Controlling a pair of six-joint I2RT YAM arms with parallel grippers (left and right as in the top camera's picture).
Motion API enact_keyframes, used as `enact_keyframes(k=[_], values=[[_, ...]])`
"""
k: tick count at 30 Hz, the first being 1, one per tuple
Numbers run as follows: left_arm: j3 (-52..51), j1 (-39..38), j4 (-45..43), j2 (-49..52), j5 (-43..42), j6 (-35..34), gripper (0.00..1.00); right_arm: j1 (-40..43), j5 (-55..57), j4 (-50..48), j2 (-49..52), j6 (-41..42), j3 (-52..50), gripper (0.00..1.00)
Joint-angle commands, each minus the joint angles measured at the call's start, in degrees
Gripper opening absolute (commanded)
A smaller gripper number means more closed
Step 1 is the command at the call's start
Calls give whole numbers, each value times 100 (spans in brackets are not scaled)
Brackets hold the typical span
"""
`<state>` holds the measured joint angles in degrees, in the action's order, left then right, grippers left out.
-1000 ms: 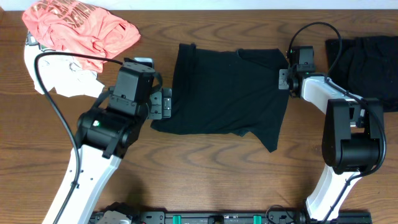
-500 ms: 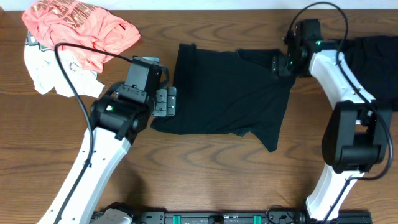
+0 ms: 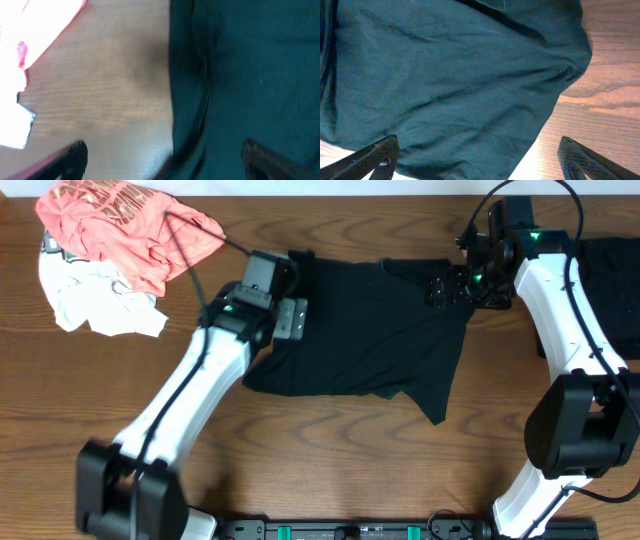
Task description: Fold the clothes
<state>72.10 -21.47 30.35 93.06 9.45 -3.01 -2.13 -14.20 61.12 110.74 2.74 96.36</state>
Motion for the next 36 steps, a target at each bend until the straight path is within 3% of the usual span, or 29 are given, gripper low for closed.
enact_keyframes(k=[1, 9, 23, 36], values=[[13, 28, -686, 496, 13, 723, 98, -61, -107, 50, -50, 4, 70, 99], [13, 24, -2111, 1495, -435, 1733, 98, -61, -105, 236, -50, 2, 70, 99], [13, 11, -2345, 2256, -745, 1943, 100, -61, -107, 280, -50, 44, 70, 99], [13, 13, -2358, 2277, -739, 1943, 76, -61, -107, 306, -50, 42, 70, 99]])
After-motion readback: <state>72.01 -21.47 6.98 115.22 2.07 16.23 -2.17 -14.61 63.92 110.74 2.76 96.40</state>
